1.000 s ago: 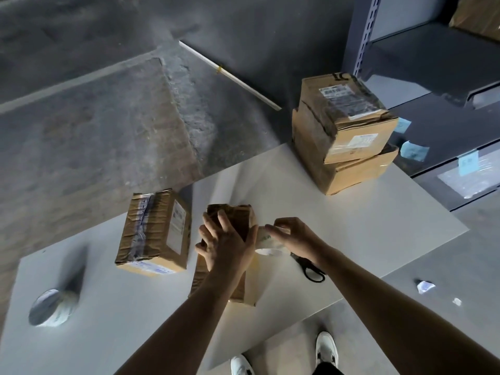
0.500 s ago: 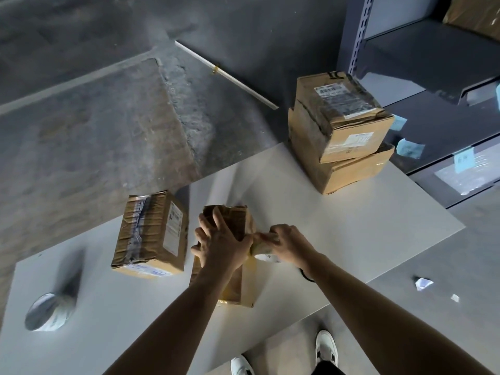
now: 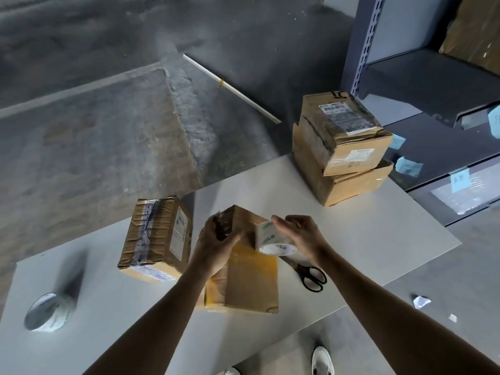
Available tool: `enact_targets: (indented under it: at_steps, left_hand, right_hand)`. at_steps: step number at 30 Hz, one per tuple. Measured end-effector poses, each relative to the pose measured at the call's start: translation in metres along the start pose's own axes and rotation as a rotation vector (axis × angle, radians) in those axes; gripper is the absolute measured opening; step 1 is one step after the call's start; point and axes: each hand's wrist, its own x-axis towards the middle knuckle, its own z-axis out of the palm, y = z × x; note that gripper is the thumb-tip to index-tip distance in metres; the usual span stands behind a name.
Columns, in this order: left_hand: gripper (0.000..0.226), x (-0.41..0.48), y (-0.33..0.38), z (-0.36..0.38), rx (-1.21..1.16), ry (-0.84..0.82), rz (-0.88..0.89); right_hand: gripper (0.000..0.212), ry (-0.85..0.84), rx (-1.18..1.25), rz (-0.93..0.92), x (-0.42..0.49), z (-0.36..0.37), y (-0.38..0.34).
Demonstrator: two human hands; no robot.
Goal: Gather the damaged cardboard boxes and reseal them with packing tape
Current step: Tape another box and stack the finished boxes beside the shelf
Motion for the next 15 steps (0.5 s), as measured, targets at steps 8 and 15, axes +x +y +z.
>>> enact_targets:
  at_steps: [8,15]
  left_hand:
    - [0.112,-0.011,-0.018,-0.003,-0.229,-0.037,-0.110]
    - [0.092,-0.012,-0.031,-0.005,-0.291,-0.012,-0.117]
  right_hand:
    - [0.052,-0.019,-0.112,-0.031,0.004,0.011,-0.007]
    - [0.052,-0.007,-0.560,-0.230,0.011,0.001,-0.010]
